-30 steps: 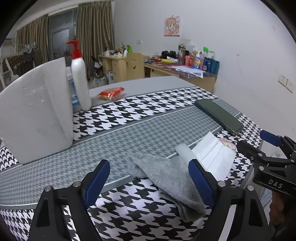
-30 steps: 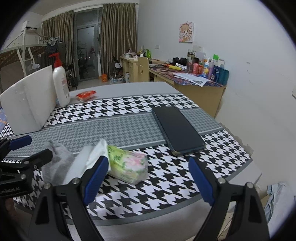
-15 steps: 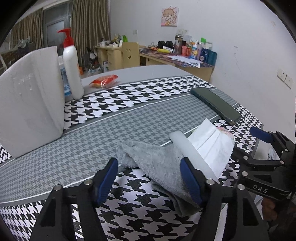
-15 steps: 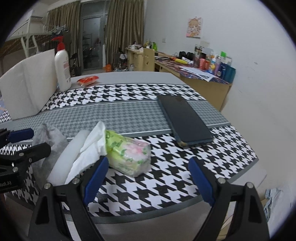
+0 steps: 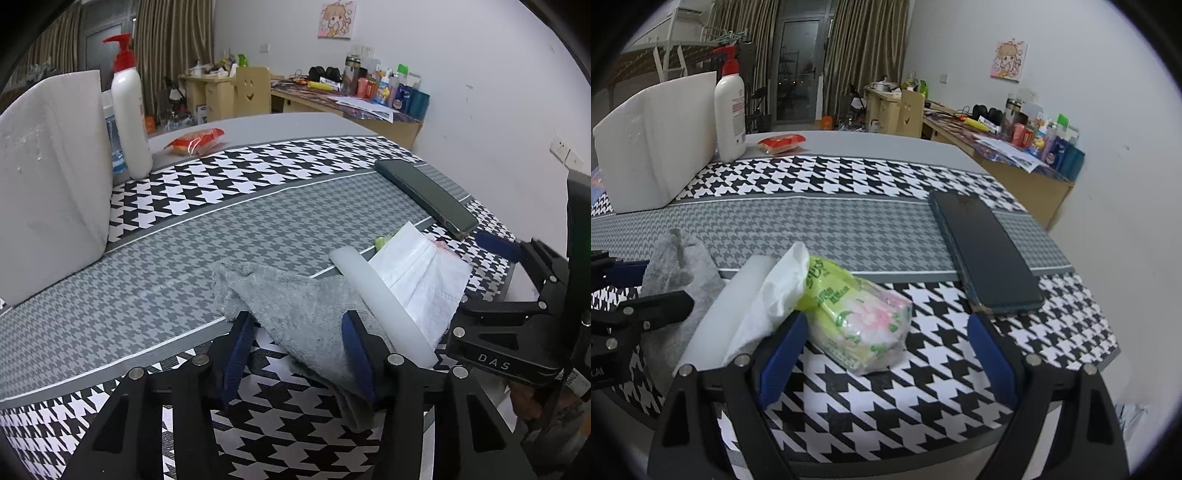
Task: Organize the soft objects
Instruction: 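Grasp the grey sock with the left tool while the right tool grasps the green packet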
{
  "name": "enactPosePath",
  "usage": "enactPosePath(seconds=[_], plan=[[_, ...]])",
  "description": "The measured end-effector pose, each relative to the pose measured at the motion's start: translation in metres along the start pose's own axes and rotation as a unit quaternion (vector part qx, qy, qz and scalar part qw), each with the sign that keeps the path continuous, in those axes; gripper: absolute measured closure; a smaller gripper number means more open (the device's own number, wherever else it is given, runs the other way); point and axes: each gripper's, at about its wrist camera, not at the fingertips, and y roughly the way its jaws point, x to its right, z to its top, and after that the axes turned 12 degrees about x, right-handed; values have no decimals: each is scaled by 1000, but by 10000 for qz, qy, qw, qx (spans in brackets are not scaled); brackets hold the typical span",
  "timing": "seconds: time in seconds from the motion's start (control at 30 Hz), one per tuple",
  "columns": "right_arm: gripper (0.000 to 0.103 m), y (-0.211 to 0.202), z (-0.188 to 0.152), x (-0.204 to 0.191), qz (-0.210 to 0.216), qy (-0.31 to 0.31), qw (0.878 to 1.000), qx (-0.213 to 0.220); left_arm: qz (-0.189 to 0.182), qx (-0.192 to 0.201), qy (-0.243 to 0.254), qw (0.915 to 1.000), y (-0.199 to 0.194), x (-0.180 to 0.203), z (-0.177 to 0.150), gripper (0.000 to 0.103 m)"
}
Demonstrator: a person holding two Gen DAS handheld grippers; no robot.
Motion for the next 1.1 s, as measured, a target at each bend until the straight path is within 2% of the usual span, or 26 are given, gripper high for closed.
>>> enactPosePath(seconds=[0.13, 0.2, 0.33, 0.5, 0.57, 0.67, 0.87, 1.1], plan=[[12, 0, 6, -3, 79, -165, 9998, 64, -66, -14, 13, 10000, 2, 1, 0, 66], [12, 4, 7, -6, 114, -253, 9996, 18, -111, -44, -2, 9999, 4, 1, 0, 78], [13, 10, 4, -9, 203, -322, 9992, -117, -138, -5, 4, 9999, 3, 1, -1, 87], [37, 11, 2, -10, 465, -228, 9984, -227, -165, -1, -49, 9999, 3, -2, 0, 89], [41, 10, 2, -9, 512, -188, 9982, -243, -188, -2, -36, 9998, 1, -1, 0, 89], [51, 7, 1, -7, 556, -150, 9980, -250, -320, 5, -75, 9995, -1, 0, 0, 97], [56, 4, -1, -3, 525, -6, 9983, -236, -342, 112, 8, 9994, -7, 5, 1, 99], [58, -7, 6, 12, 90, 243, 9996, -77, -377, 272, -21, 9989, -20, 4, 6, 99]])
